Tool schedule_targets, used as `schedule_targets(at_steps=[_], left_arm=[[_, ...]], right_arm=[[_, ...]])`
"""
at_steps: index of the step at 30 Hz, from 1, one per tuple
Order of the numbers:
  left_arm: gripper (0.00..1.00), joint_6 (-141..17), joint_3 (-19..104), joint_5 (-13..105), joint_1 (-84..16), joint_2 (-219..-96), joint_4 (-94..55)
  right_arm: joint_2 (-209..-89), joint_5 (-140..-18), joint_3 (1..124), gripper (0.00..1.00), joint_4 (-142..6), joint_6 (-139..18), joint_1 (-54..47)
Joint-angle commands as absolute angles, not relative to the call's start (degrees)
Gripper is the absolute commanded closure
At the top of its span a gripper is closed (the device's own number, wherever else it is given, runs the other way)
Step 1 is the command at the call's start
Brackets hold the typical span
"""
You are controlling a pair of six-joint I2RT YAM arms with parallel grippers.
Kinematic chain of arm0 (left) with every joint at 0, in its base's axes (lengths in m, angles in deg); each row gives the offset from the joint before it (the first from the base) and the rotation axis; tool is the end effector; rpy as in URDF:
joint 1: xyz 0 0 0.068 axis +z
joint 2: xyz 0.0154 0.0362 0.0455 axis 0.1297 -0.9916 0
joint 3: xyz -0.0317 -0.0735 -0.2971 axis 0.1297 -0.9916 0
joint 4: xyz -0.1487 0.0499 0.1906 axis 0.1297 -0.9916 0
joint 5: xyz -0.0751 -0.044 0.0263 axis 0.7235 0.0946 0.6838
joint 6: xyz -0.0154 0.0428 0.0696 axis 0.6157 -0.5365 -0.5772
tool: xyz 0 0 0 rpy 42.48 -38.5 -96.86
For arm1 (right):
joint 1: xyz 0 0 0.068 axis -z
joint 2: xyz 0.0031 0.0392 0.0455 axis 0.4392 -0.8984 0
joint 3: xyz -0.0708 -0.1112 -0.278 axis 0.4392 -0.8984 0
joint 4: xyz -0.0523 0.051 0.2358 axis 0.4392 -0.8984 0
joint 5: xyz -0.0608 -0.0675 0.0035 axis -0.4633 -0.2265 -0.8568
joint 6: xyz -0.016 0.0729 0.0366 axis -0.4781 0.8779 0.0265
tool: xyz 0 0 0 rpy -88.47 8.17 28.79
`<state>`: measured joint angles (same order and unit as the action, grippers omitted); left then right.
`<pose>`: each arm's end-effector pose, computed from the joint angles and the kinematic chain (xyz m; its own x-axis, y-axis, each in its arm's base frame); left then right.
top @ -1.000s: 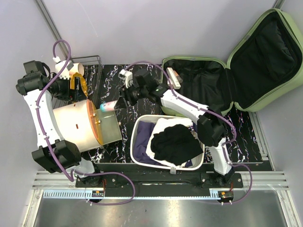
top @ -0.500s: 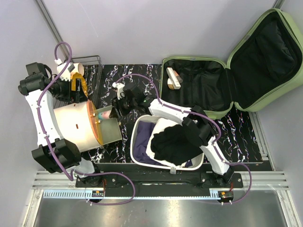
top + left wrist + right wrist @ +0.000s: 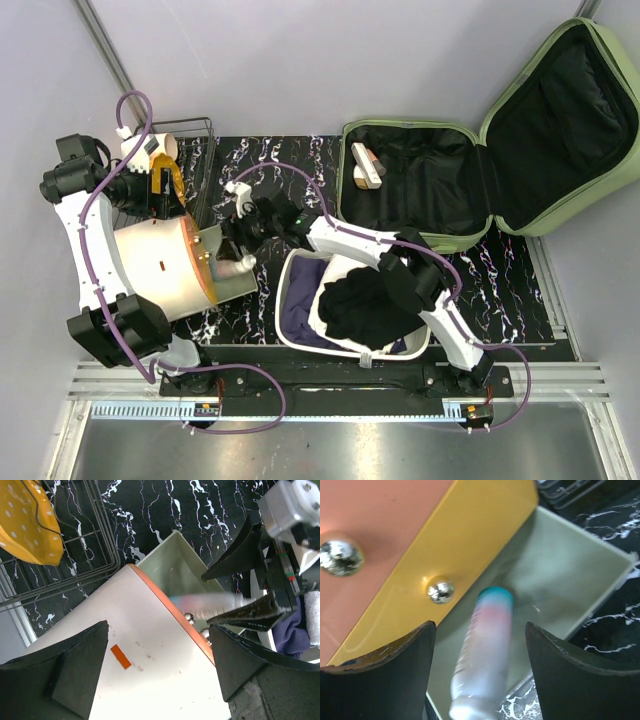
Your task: Open, take out, and arrange the luggage
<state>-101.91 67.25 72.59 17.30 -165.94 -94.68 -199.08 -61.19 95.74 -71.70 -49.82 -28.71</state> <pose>0.2567 0.0727 0.4063 -0.7339 0.0919 -0.6730 0.3000 0.9328 -0.1999 0.3074 0.4898 0.2477 -0.5286 -0.2835 -0.8001 -0.8417 0.2970 0.4509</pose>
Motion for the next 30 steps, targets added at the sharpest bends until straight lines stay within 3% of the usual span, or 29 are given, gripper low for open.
schedule_targets(at_steps=[1, 6, 15, 19, 26, 30], left_arm=[[0.14, -101.86, 66.91, 73.93, 17.25, -163.98, -92.77], [0.14, -101.77, 67.35, 73.67, 17.25, -164.24, -92.59], [0.14, -101.94, 67.35, 73.67, 17.16, -164.42, -92.85], [0.14, -101.68, 67.35, 74.11, 17.25, -164.42, -92.68], [0.14, -98.79, 73.66, 77.97, 17.51, -165.47, -96.36], [0.14, -94.31, 77.02, 83.93, 23.28, -166.88, -99.79]], right_arm=[[-194.19, -55.25, 95.67, 0.16, -67.31, -52.4, -29.67], [-190.5, -53.04, 94.26, 0.16, -70.91, -56.26, -29.24], [-182.85, -46.11, 90.04, 0.39, -88.48, -76.55, -26.77], [-181.62, -48.82, 87.76, 0.39, -92.9, -79.57, -26.07], [-187.92, -51.19, 92.05, 0.43, -92.1, -75.87, -21.94], [-193.56, -50.94, 97.15, 0.47, -94.38, -74.55, -20.54]])
